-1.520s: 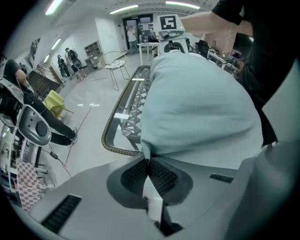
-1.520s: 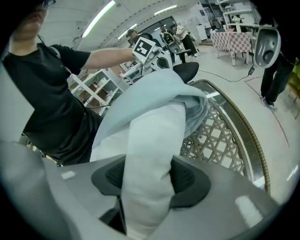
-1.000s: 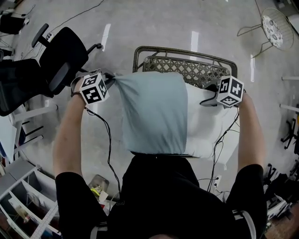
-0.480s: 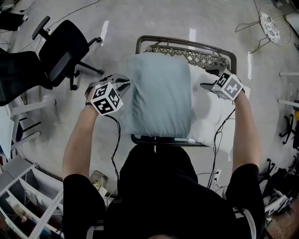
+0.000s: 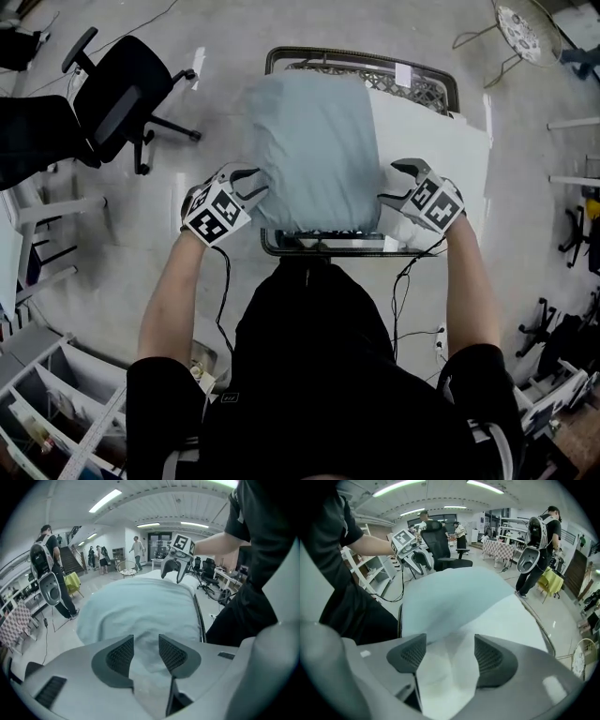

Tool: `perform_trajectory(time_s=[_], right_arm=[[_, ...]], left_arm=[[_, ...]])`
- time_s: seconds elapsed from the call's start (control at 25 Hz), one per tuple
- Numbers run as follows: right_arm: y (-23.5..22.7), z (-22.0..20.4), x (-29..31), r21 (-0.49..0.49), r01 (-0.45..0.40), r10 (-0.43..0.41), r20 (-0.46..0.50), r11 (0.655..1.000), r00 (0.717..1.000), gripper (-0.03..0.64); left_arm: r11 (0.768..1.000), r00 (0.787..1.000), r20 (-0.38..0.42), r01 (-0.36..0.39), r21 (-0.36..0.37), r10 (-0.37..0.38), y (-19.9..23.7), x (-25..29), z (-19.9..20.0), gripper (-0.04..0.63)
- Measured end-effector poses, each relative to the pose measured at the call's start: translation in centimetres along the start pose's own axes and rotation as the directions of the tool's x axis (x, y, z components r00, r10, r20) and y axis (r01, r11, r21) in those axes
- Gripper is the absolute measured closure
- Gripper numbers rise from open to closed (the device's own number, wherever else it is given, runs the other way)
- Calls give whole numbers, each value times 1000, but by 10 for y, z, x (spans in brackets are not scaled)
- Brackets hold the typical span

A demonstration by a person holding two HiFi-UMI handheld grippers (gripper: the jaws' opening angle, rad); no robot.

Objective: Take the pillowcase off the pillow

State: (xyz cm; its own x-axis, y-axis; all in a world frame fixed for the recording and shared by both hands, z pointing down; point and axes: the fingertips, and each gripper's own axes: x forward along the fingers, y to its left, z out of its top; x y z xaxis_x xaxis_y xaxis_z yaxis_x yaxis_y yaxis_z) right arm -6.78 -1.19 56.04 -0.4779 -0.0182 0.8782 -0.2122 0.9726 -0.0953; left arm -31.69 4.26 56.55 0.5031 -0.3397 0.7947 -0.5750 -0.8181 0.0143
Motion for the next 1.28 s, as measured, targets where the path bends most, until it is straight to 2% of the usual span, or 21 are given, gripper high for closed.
perform_trajectory(time_s=[0.08, 0.28, 0.4, 0.48, 0.56, 0.64, 0.72, 0.76, 0.8, 0.88, 1.0, 1.12, 1.28], right_arm=[[21, -17, 4, 16, 11, -11, 16, 1000, 1000, 271], [52, -46, 3, 54, 80, -84, 92, 995, 992, 259], [80, -63, 10, 0, 85, -85, 47, 996, 995, 192], [89, -78, 22, -87, 165, -166, -8, 983, 986, 146], [84, -89, 41, -193, 302, -316, -45, 933, 948, 132], [70, -94, 59, -272, 444, -474, -53, 854, 879, 120], [55, -94, 67, -292, 546, -582, -47, 785, 812, 128], [49, -92, 67, -282, 572, -606, -45, 770, 794, 178], [46, -90, 65, -267, 580, -611, -44, 770, 791, 224], [45, -87, 59, -249, 558, -584, -41, 792, 811, 289], [48, -87, 47, -261, 500, -528, -44, 825, 848, 338], [46, -83, 34, -241, 454, -480, -56, 857, 876, 372], [39, -88, 22, -207, 401, -424, -75, 892, 903, 380]], left_arm=[[999, 1000, -16, -17, -37, 16, -25, -3, -17, 418], [989, 991, -86, -113, -100, 105, -70, 0, -57, 356], [983, 980, -141, -153, -105, 137, -87, 8, -79, 335], [973, 964, -177, -217, -83, 199, -85, 15, -93, 328], [958, 942, -204, -281, -50, 266, -73, 25, -104, 328], [951, 930, -221, -308, -33, 294, -62, 36, -111, 328], [953, 931, -221, -301, -17, 290, -58, 45, -110, 357], [955, 933, -219, -295, -4, 287, -57, 47, -107, 413], [956, 932, -219, -292, 12, 288, -56, 46, -105, 438], [955, 927, -232, -290, 56, 295, -54, 40, -106, 498], [949, 916, -257, -276, 155, 309, -53, 29, -108, 573], [935, 907, -267, -268, 234, 327, -44, 14, -108, 584], [927, 891, -281, -297, 231, 356, -16, -17, -121, 584]])
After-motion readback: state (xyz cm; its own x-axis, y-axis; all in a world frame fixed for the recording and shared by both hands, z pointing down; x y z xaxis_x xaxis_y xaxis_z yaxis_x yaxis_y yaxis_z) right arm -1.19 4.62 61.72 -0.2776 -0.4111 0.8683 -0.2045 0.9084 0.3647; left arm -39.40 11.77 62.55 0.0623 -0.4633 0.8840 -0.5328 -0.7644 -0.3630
